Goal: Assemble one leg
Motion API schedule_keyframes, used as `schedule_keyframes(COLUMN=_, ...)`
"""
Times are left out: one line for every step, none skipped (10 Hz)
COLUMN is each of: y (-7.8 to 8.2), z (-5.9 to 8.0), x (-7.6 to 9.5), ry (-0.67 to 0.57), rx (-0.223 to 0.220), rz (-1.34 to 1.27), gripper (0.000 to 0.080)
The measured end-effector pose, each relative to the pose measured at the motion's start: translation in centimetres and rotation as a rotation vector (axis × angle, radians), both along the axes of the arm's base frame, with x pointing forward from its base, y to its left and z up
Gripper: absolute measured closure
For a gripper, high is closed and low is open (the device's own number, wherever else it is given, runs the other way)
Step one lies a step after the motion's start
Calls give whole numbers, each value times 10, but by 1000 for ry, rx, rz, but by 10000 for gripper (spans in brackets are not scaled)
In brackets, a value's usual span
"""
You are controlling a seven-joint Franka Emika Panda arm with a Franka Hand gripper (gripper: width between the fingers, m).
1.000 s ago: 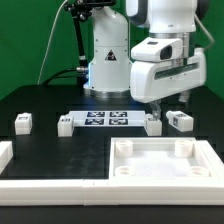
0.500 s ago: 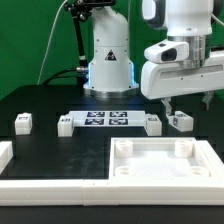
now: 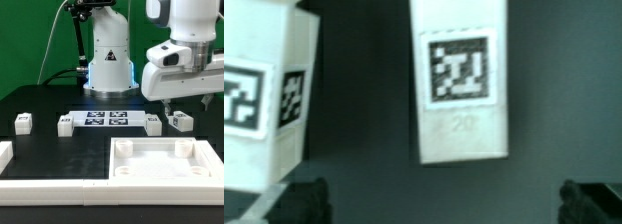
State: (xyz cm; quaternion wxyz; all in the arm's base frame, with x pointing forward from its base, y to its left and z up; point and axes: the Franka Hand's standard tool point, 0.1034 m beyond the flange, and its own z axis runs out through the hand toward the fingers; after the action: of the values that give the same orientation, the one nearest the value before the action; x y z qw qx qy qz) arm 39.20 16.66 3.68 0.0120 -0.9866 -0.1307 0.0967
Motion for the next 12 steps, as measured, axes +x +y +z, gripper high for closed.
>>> schedule_keyframes(y=1, z=-4, x=-8, ry=96, rx=-29, rz=15, gripper=151)
schedule_keyframes(y=3, z=-8, x=-12, ry=188, rx=-55, rz=22, gripper=151)
schedule_keyframes(y=3, z=-12, x=-12, ry=253, rx=-71, rz=24, gripper=151)
schedule_keyframes(y=3, z=-16, x=-16, ry=307, rx=-85, rz=26, gripper=151)
schedule_keyframes(y=1, z=-16, x=-24, ry=392, rx=-110, rz=32, gripper=151)
schedule_keyframes(y=1, z=-19, x=-27, ry=462, rx=-128, rz=35, gripper=151)
schedule_keyframes(y=-1, z=-20, x=-37, ry=598, rx=-167, rz=44, gripper=151)
schedule_keyframes(y=1, z=-27, x=-34, ry=652, rx=-176, rz=46, gripper=151)
schedule_keyframes(y=-2, z=-25, x=-42, ry=753, rx=-203, rz=54, gripper=151)
schedule_keyframes(y=-3, z=-25, x=-45, ry=852, rx=-232, rz=55, gripper=151)
schedule_keyframes(y=-3, z=-23, x=-44, ry=905, rx=-247, rz=56, gripper=151)
schedule_keyframes(y=-4, z=-21, x=-45, ry=947, rx=-259, rz=58, gripper=181)
